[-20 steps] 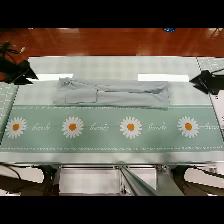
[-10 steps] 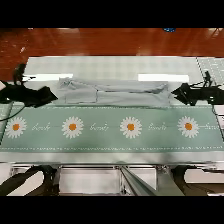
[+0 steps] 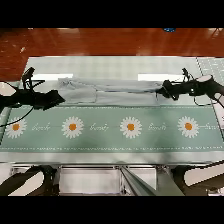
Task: Fold the shirts.
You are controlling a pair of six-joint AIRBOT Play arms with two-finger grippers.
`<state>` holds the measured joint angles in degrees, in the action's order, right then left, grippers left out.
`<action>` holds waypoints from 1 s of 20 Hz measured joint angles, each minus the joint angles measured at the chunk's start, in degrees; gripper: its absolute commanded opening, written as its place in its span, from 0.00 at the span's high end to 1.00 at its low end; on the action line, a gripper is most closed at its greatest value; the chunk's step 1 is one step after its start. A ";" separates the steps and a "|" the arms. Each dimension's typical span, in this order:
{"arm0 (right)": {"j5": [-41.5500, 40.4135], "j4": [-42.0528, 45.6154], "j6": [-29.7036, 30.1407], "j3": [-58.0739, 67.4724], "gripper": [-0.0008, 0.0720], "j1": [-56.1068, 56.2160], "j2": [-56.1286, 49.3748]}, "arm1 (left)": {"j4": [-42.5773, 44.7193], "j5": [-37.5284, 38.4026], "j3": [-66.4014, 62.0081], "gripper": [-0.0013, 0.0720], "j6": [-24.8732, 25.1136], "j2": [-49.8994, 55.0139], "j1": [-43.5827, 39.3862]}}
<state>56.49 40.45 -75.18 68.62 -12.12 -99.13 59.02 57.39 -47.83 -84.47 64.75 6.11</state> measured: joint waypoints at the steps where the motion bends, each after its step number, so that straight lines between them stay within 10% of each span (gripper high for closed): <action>1: 1.11 -0.42 0.26 1.70 0.96 0.61 0.04 | -0.33 -0.04 0.04 0.55 0.00 0.00 -0.04; 2: 2.12 -0.31 0.39 2.91 0.96 0.94 0.55 | -0.94 -0.24 0.09 0.88 0.00 0.00 -0.09; 3: 3.10 0.02 0.48 3.91 0.96 1.07 1.73 | -1.53 -0.17 0.11 0.95 0.02 0.00 -0.13; 20: 15.02 18.34 -7.48 -15.87 0.96 1.22 54.14 | -13.64 -2.45 -31.32 0.95 5.33 28.61 -33.97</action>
<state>71.50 58.78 -82.65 52.75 -10.90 -44.99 45.39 54.94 -79.15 -79.13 93.36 -27.86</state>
